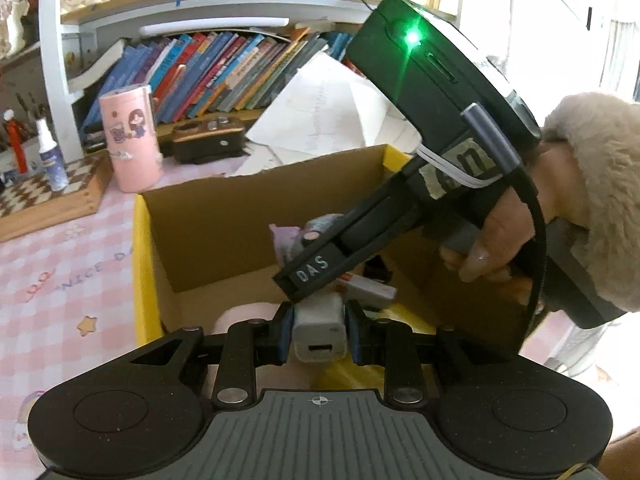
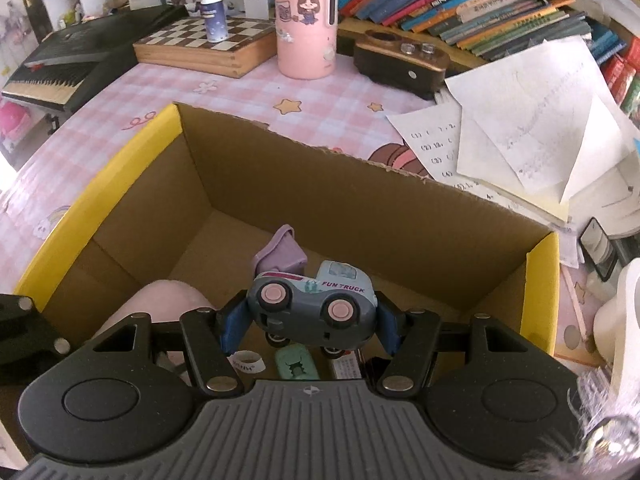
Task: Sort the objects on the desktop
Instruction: 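Open the right tool to drop the toy car while the left tool releases the charger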
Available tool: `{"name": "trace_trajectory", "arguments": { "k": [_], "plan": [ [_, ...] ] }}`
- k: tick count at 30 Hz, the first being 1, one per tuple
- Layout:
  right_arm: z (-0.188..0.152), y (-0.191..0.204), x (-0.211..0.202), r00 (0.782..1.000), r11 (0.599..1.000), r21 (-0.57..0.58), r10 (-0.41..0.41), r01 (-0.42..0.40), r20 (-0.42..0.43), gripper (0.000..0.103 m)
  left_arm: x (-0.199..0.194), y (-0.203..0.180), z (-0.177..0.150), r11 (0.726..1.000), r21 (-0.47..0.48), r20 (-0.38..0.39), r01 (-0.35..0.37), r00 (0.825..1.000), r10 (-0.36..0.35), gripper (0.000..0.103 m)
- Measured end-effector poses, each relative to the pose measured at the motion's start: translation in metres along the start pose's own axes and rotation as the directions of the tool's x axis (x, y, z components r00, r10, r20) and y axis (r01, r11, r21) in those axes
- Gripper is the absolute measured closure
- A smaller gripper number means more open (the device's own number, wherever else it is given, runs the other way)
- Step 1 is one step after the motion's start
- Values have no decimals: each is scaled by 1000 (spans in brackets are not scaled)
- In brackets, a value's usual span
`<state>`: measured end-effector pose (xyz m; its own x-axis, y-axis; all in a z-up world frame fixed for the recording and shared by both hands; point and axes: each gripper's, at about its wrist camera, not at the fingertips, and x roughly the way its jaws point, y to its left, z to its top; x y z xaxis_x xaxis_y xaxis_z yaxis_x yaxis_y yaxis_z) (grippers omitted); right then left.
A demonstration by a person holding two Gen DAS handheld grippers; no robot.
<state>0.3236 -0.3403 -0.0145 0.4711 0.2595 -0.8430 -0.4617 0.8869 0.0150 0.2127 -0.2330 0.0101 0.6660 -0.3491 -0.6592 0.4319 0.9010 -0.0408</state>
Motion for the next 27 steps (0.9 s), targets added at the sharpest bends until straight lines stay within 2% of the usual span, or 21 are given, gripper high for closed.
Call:
{"name": "trace_trajectory", "arguments": {
  "k": [4, 9, 13, 19, 21, 23, 27],
  "plan": [
    [-1, -3, 4, 1000, 1000, 25, 5, -5, -19, 43, -3, 1, -2, 1000, -3, 5, 2, 1000, -2, 72],
    [-1, -6, -1, 1000, 998, 57, 2, -2, 7, 42, -15, 1, -3, 1000, -10, 56, -14, 998, 15, 62],
    [-5, -3, -8, 1000, 998, 68, 6, -8, 28, 41, -30, 5, -4, 998, -37, 95, -41, 995, 45, 59],
    [-9, 7, -34, 994, 996, 89, -8, -2, 111, 39, -64, 18, -8, 992, -84, 163, -90, 981, 103, 47],
    [-13, 12, -47, 989, 994, 105, -24, 8, 149, 39, -76, 23, -10, 987, -107, 189, -122, 972, 141, 39],
    [-18, 18, -61, 980, 992, 122, -37, 13, 197, 39, -91, 28, -14, 974, -138, 214, -178, 955, 205, 31],
    [-34, 40, -94, 943, 987, 154, -101, 54, 317, 33, -124, 42, -29, 940, -208, 264, -270, 910, 320, 22]
  ]
}}
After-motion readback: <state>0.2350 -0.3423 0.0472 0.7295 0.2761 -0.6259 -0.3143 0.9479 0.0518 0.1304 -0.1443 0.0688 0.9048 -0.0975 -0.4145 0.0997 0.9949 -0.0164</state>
